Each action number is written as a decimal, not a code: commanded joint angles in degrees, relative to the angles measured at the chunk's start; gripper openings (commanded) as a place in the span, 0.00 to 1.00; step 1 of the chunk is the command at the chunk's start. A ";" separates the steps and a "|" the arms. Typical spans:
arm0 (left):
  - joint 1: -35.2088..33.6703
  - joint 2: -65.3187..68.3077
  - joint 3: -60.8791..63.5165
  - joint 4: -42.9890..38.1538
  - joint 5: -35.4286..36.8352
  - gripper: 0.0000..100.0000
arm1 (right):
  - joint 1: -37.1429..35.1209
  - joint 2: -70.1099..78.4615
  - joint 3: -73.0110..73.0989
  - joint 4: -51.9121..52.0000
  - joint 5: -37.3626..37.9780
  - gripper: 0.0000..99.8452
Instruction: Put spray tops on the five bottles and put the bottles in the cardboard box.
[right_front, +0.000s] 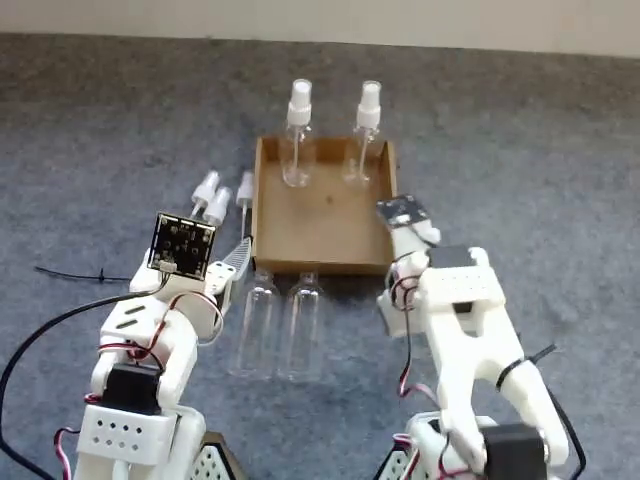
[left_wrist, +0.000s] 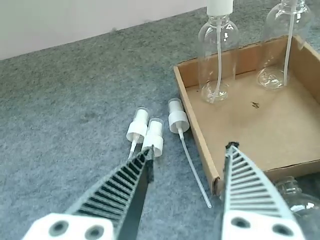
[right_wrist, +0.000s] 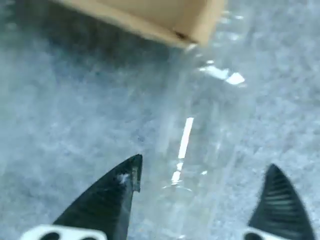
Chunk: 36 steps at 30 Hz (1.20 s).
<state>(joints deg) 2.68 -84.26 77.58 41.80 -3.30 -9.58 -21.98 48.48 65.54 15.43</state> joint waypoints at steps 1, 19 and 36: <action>-0.84 -0.57 -0.40 -1.14 -0.26 0.21 | 9.80 7.25 -0.57 -5.05 3.16 0.16; -0.84 -0.57 0.31 -1.32 -0.26 0.21 | 38.37 12.35 -6.11 -4.88 25.23 0.15; -0.84 -0.57 0.31 -1.23 -0.26 0.21 | 23.87 12.62 -28.44 10.15 18.37 0.38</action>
<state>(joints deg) 2.68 -84.26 78.46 41.80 -3.30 19.52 -9.32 27.82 74.24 35.74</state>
